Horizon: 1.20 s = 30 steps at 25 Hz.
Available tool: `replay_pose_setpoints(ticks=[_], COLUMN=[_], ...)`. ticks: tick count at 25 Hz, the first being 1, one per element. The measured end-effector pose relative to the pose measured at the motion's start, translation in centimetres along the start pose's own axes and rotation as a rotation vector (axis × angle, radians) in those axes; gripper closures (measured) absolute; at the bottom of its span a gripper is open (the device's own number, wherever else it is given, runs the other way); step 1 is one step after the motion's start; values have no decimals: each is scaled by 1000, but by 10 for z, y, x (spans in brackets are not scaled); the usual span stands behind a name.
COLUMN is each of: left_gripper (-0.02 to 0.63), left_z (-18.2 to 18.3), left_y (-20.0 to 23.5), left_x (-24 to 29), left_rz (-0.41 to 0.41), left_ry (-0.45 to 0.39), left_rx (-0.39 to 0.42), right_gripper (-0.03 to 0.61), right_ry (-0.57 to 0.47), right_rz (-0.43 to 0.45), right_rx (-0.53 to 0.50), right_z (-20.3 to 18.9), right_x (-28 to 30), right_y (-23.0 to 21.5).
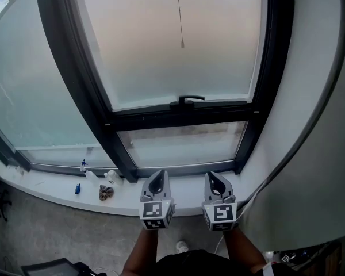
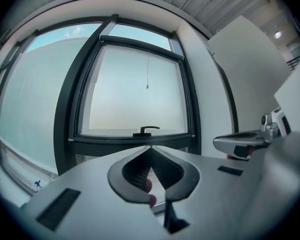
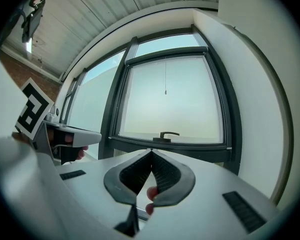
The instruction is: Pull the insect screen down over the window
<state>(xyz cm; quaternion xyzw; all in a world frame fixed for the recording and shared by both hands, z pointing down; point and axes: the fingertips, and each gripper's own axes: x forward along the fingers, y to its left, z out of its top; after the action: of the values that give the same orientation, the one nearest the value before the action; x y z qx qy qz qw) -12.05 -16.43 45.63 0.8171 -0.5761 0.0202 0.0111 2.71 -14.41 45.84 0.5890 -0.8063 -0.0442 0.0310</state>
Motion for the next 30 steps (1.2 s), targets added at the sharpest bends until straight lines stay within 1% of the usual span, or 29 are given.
replay_pose_setpoints(ticks=[2,4,8,12,17,21,23,25,28,30], left_gripper=[611,611,611,611,611,611,611,611,611,611], left_z=[1,2,9,19,13,15,19,28,34,42], left_y=[11,20,31,46,52,50,51,50,49,46], left_x=[6,12,15,22,32,49,59,72,88,96], left_rz=[-7,-12,-11,2,22,18,21,19,28,20], left_ry=[-3,-2,-15,-26,-16,-22,-21,-36,-57,-69], left_rx=[10,13,-15,-26,-38,-14,-10,-17,-5,-18], right_gripper=[577,577,575,575,575,575,575,575,575,575], right_ry=[11,24,43,37,52,55,52,46,41,37], right_rz=[-14,-11,3,2,-9,-10,-7,-12,-21,-16], right_rx=[-18,-27,-27,-46,-20,6,9,8,7,1], right_z=[4,7,15,24,17,14,16,18,18,20], right_x=[11,21,30,42,51,68,79,92,106,115], right_y=[3,10,23,25,12,0,-5,-11,-20,-25])
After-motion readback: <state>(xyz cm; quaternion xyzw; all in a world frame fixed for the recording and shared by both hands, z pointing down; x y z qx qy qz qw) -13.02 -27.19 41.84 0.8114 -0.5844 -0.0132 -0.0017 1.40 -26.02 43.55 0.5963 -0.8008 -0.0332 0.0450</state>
